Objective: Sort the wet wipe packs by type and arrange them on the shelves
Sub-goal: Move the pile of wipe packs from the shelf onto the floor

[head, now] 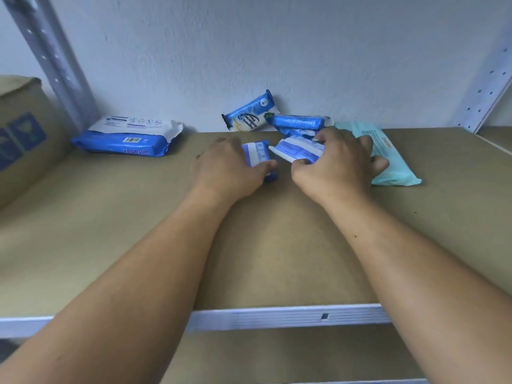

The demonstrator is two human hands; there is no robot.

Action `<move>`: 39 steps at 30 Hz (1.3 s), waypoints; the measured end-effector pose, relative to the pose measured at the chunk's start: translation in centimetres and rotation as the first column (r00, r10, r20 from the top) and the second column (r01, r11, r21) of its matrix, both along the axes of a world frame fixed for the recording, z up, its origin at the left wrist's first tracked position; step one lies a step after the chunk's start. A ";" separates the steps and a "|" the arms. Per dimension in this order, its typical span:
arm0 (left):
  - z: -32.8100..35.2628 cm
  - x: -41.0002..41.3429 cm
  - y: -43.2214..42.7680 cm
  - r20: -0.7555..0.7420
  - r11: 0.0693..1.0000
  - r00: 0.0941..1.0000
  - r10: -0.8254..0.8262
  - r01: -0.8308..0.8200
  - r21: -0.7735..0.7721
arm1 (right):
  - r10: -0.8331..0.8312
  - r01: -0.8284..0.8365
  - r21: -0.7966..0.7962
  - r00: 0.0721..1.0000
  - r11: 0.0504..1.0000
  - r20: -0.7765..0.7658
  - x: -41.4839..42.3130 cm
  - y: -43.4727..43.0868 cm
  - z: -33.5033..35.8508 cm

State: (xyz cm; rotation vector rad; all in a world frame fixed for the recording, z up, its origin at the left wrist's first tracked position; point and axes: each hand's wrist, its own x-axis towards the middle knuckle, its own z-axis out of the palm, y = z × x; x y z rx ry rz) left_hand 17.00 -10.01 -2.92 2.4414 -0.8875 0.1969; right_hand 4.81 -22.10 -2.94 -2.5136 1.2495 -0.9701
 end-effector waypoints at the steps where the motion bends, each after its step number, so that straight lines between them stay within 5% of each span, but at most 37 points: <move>1: 0.0 0.0 0.1 -0.030 1.000 1.000 -0.010 0.010 -0.002 | -0.006 0.005 -0.008 1.000 1.000 -0.022 0.0 0.0 0.0; 12: -0.6 0.0 2.5 -0.025 0.997 0.998 0.062 -0.061 0.037 | 0.058 -0.069 -0.076 0.989 0.995 -0.137 -1.0 0.5 -0.5; 20: 0.3 -6.4 11.1 0.025 0.975 0.999 0.043 -0.036 -0.220 | 0.091 -0.105 -0.148 0.991 0.983 -0.097 -7.8 7.3 0.3; 28: 2.7 -14.3 21.0 0.078 0.949 0.997 -0.018 0.041 -0.311 | 0.165 -0.164 -0.125 0.986 0.978 -0.003 -16.5 16.4 3.6; 34: -0.9 -21.2 29.0 -0.198 0.912 0.979 -0.038 -0.047 -0.408 | 0.282 -0.281 -0.012 0.959 0.959 0.021 -22.8 25.0 -1.1; 39: -8.9 -25.6 34.2 -0.460 0.943 0.887 0.026 -0.174 -0.283 | 0.310 -0.225 0.471 0.944 0.853 -0.110 -25.6 30.4 -9.7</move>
